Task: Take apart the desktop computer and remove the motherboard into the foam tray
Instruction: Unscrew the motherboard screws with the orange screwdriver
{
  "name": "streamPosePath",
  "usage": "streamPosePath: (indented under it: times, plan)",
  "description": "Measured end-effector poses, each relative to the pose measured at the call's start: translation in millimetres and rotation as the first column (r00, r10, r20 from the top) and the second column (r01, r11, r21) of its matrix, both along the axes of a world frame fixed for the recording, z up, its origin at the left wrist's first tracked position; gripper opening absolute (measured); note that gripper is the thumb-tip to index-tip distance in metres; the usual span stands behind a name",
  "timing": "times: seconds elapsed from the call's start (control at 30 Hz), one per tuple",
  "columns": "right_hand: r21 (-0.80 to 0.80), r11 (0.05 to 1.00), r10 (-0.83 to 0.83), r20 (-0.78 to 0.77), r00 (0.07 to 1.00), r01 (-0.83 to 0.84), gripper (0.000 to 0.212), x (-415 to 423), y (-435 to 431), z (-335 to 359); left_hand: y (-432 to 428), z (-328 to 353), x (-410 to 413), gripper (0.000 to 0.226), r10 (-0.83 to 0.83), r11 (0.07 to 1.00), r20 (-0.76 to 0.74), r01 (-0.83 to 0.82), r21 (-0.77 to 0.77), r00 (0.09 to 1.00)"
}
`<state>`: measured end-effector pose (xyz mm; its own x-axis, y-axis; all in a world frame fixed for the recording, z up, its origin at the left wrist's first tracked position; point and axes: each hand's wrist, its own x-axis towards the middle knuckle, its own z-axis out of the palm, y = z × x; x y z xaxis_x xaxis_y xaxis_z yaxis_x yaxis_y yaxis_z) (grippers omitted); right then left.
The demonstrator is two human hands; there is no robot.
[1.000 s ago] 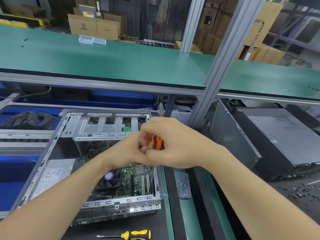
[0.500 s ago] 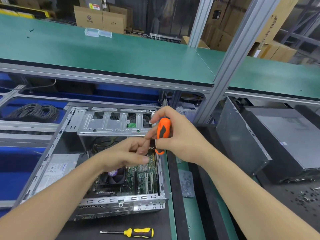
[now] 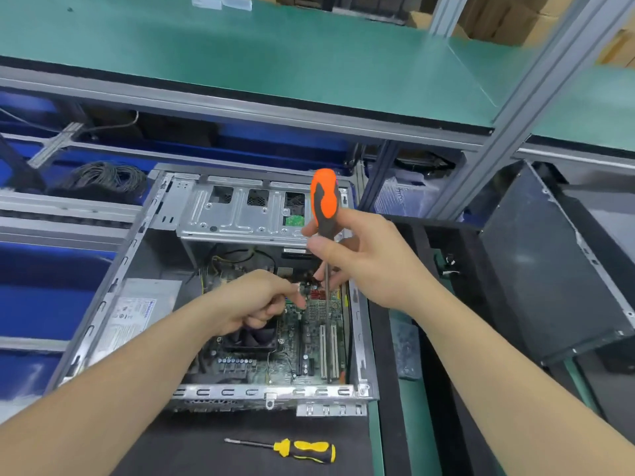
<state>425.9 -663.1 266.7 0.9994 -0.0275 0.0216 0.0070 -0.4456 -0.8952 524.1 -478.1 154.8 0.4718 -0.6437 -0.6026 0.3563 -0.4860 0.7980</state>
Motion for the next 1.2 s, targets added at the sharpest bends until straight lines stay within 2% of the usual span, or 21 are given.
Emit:
streamPosePath:
  times: [0.3,0.47,0.6,0.77,0.87,1.03,1.2]
  plan:
    - [0.037,0.992,-0.127,0.084,0.988,0.124,0.019,30,-30,9,5,-3,1,0.016,-0.284,0.957,0.271,0.256,0.136,0.920]
    - [0.126,0.978,-0.177,0.094,0.980,0.165,0.023,38,-41,5,1,-6,1,0.011,-0.416,0.909,0.420,0.375,0.180,0.806]
    - [0.169,0.968,-0.207,0.109,0.972,0.187,0.027,40,-44,4,0,-11,-3,0.023,-0.501,0.865,0.447,0.448,0.227,0.741]
    - [0.207,0.950,-0.265,0.133,0.955,0.235,0.029,41,-48,11,-4,-11,-8,0.026,-0.490,0.871,0.479,0.425,0.246,0.728]
    - [0.222,0.940,-0.293,0.138,0.946,0.259,0.029,40,-51,15,-4,-7,-9,0.026,-0.496,0.868,0.494,0.421,0.263,0.714]
    - [0.232,0.930,-0.322,0.140,0.936,0.285,0.028,38,-52,18,-5,-7,-10,0.012,-0.496,0.868,0.472,0.423,0.259,0.729]
    - [0.250,0.918,-0.351,0.143,0.926,0.309,0.029,36,-54,20,-1,1,-10,0.011,-0.584,0.811,0.520,0.472,0.345,0.623]
